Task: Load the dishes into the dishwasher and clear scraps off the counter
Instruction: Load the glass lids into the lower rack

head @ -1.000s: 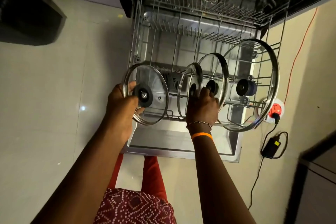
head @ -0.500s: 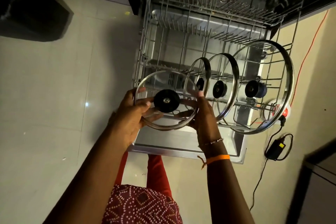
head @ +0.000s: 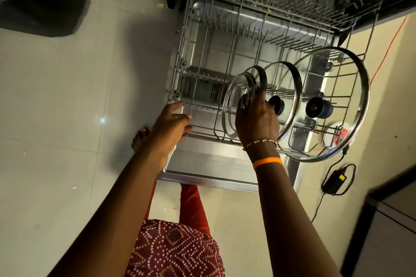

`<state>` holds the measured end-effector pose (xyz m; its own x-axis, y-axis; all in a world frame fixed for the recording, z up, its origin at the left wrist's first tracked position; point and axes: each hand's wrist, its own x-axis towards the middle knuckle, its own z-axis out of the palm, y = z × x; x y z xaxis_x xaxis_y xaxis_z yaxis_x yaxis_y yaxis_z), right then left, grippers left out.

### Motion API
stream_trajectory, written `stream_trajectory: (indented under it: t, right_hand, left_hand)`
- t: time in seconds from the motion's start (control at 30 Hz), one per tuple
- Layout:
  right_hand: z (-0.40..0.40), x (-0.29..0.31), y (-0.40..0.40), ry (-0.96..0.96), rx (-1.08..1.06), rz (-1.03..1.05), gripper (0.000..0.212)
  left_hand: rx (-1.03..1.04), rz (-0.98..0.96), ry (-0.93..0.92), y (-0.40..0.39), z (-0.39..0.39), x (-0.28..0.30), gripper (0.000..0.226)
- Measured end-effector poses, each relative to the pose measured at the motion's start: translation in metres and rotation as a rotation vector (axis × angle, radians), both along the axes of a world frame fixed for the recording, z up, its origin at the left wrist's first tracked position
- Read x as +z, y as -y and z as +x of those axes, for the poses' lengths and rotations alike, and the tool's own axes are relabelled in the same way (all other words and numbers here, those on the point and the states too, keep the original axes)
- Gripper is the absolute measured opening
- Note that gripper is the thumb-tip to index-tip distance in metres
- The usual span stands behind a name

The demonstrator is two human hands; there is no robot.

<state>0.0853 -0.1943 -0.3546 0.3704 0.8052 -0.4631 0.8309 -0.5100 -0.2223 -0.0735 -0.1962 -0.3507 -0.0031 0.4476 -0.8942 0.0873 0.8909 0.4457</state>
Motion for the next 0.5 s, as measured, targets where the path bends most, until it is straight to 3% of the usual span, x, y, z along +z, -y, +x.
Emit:
stream_trajectory:
  t: [0.13,0.27,0.5]
  right_hand:
    - [-0.007,-0.024,-0.008,0.042,0.002,-0.058,0.045]
    - [-0.007,-0.043,-0.01,-0.054,-0.019,-0.07,0.042]
    - [-0.011,-0.054,-0.024,-0.066,0.096,-0.193,0.033]
  left_hand:
    - [-0.019,0.02,-0.014,0.0,-0.005,-0.001,0.038]
    - [-0.061,0.018,-0.015,0.002,-0.01,-0.004,0.033]
    - [-0.085,0.023,-0.015,0.004,-0.005,-0.003,0.029]
